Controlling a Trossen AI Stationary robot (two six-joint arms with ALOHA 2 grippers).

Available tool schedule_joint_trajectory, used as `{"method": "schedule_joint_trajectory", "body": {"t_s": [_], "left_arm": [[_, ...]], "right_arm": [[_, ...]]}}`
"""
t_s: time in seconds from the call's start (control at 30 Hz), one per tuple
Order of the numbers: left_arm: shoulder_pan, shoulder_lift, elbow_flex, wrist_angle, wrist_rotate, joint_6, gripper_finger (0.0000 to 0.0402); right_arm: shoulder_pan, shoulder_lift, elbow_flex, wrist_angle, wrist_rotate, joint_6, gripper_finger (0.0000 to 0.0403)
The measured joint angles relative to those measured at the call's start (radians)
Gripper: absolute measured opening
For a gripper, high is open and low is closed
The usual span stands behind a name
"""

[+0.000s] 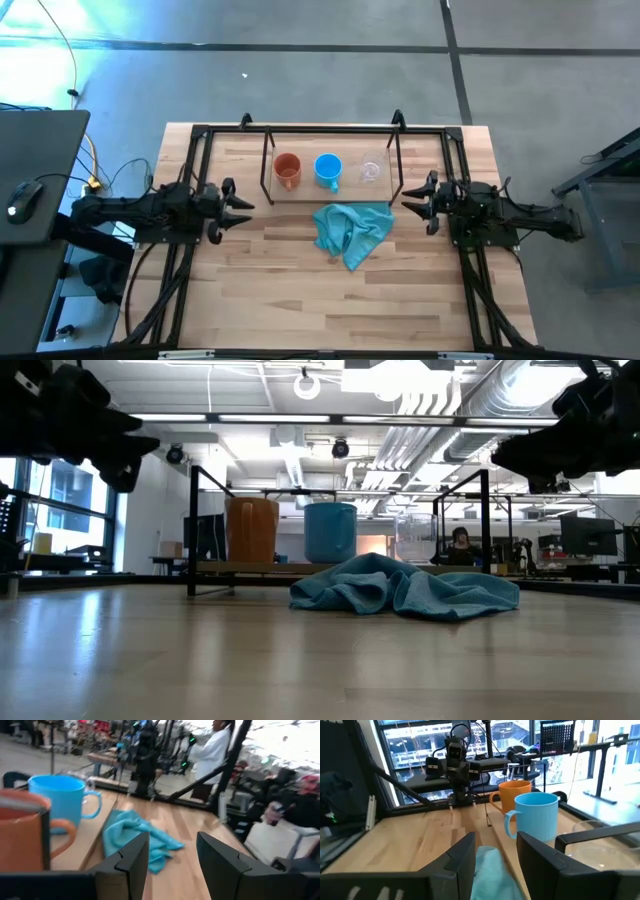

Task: Stack small to large cups/mugs on shelf
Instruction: Return to Home Position

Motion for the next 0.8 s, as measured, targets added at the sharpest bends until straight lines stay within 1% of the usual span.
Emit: {"method": "schedule_joint_trajectory", "body": {"t_s": [0.07, 0.2, 0.4, 0.57, 0.7, 0.8], "left_arm": [[0.0, 0.024, 0.0, -0.004, -0.018, 0.001, 0.0154], [0.0, 0.077, 0.0, -0.004, -0.018, 0.007, 0.0154], [0.0, 0.126, 0.0, 0.009, 0.056, 0.096, 0.0154], [0.0, 0.127, 0.0, 0.015, 0.061, 0.153, 0.0154], [0.0, 0.125, 0.0, 0.086, 0.058, 0.175, 0.0154], [0.0, 0.112, 0.0, 0.167, 0.088, 0.186, 0.0154]], "right_arm": [[0.0, 0.0, 0.0, 0.0, 0.001, -0.032, 0.0135], [0.0, 0.0, 0.0, 0.0, 0.001, -0.084, 0.0135], [0.0, 0.0, 0.0, 0.0, 0.001, -0.077, 0.0135], [0.0, 0.0, 0.0, 0.0, 0.001, -0.079, 0.0135], [0.0, 0.0, 0.0, 0.0, 0.001, -0.077, 0.0135], [0.0, 0.0, 0.0, 0.0, 0.001, -0.076, 0.0135]]}}
